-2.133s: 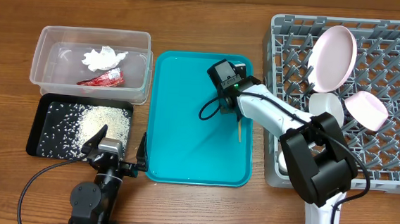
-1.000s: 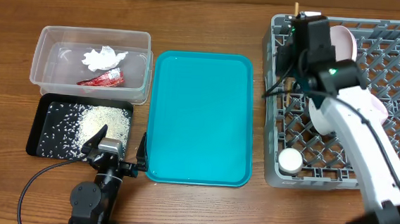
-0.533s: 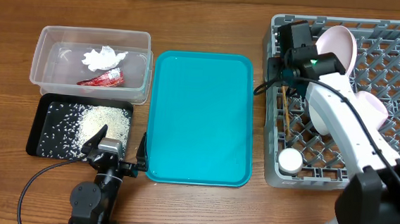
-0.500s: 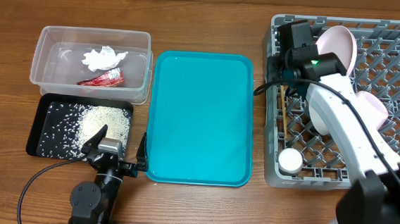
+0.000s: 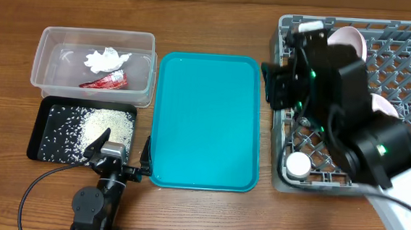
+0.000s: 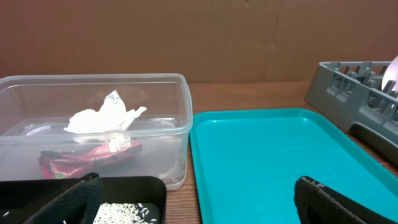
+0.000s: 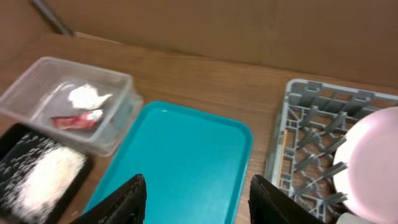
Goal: Sort waste into correct bins and load items into the dishwasher
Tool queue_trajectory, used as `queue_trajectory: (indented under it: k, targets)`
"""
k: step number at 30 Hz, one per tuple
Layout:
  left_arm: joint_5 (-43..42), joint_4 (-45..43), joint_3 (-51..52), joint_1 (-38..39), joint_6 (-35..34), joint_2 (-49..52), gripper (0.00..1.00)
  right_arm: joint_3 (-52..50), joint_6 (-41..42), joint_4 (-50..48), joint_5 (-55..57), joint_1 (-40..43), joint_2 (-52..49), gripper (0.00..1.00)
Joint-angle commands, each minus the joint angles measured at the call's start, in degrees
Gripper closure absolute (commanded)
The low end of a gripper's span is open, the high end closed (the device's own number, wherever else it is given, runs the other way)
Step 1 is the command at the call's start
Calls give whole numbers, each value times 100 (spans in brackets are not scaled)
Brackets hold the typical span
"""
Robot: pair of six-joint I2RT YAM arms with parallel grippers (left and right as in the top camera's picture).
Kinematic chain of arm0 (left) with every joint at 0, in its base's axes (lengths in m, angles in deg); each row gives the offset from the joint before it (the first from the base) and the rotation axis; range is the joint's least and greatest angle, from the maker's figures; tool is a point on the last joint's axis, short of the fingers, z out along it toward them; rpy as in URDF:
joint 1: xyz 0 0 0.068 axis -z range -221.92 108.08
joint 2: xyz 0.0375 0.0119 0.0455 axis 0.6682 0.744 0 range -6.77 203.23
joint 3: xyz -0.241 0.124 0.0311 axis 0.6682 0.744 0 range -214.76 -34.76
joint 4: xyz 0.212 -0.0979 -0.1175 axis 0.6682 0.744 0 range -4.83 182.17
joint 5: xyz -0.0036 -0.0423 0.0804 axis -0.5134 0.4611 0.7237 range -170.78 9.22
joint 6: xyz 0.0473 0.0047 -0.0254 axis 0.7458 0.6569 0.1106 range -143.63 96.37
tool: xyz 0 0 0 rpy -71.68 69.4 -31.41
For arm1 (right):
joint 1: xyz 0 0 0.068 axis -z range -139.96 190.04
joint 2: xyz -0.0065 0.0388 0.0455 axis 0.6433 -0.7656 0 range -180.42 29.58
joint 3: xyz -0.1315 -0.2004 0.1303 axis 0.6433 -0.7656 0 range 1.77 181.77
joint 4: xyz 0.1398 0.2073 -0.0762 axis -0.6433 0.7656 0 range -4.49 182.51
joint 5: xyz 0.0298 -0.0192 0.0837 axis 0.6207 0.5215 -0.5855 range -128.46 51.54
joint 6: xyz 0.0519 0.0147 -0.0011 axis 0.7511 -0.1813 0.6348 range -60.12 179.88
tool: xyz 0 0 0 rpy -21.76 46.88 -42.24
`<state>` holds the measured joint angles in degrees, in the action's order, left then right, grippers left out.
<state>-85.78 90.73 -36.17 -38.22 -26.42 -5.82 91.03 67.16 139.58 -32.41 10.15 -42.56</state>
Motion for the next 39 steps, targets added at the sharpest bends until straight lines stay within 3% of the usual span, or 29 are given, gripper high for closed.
queue_trajectory:
  k: [1, 8, 9, 11, 28, 34, 39]
  targets:
    - [-81, -24, 46, -31, -17, -59, 0, 83, 22, 79, -127, -284, 278, 42]
    - [-81, -24, 46, -31, -17, -59, 0, 83, 20, 94, -127, -726, 855, 37]
    - [-79, -26, 46, -31, -17, -59, 0, 83, 17, 94, -127, -737, 914, 30]
    - [-79, -24, 46, -31, -17, -59, 0, 83, 20, 107, -127, -734, 990, 0]
    - [-79, -26, 46, -31, -17, -59, 0, 83, -4, 673, 160, -721, 752, 0]
    - [-81, -26, 46, -31, -17, -59, 0, 83, -22, 929, 1012, -721, 1340, 0]
    - [-81, -26, 46, -31, -17, -59, 0, -17, -789, 544, 966, -251, 1967, 0]
